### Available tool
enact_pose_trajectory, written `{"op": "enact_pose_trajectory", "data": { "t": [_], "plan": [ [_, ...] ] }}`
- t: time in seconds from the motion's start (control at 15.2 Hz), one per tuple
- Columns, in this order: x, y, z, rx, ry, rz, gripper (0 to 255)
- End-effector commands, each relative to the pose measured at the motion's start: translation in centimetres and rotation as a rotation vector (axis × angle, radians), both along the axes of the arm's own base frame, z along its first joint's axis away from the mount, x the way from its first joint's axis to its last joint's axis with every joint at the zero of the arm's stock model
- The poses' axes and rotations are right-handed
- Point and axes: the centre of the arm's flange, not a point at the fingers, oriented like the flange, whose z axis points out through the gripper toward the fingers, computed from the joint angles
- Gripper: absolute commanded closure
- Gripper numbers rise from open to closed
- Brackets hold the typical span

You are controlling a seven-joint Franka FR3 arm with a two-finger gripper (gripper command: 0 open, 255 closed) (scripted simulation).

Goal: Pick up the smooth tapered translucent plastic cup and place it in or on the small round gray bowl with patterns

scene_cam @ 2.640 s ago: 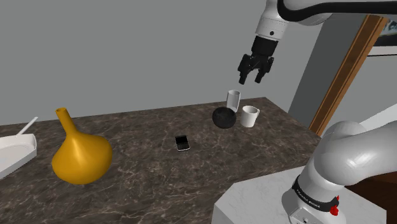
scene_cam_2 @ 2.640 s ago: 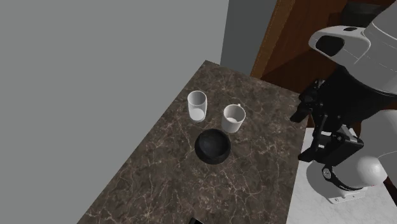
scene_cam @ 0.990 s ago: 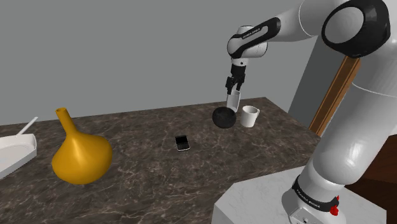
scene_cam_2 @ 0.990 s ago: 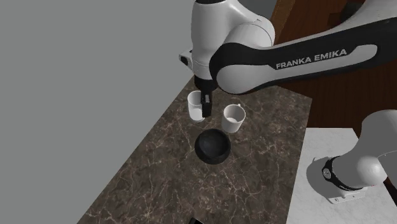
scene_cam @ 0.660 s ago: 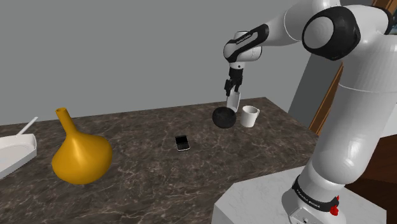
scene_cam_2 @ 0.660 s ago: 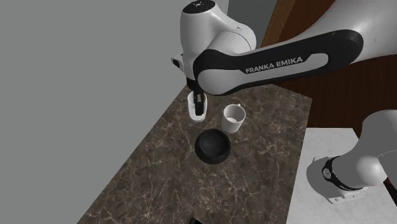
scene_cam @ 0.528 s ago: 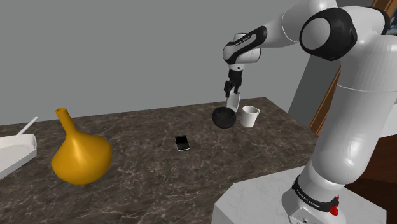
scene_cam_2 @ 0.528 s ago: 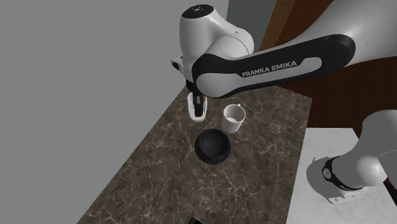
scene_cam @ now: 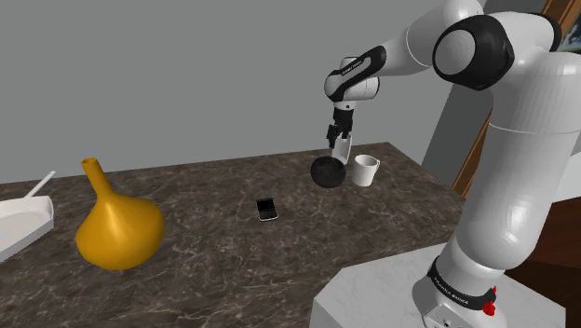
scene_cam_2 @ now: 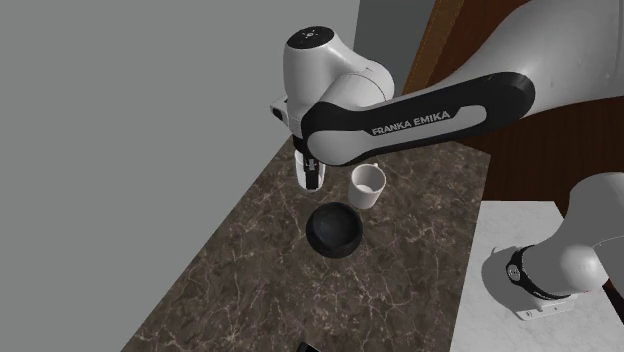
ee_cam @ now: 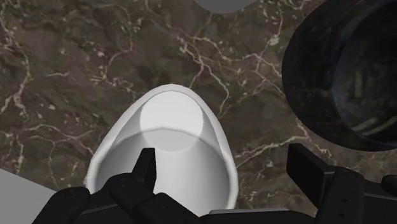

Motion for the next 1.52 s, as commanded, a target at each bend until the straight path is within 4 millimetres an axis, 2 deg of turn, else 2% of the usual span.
{"op": "enact_pose_trajectory", "data": {
  "t": [0.0, 0.13, 0.2, 0.79, 1.45],
  "plan": [
    [0.0, 0.0, 0.0, 0.0, 0.0, 0.0, 0],
    [0.0, 0.0, 0.0, 0.0, 0.0, 0.0, 0],
    [0.0, 0.0, 0.0, 0.0, 0.0, 0.0, 255],
    [0.0, 0.0, 0.0, 0.0, 0.0, 0.0, 255],
    [0.0, 0.0, 5.3, 0.0, 0.0, 0.0, 255]
  ]
}}
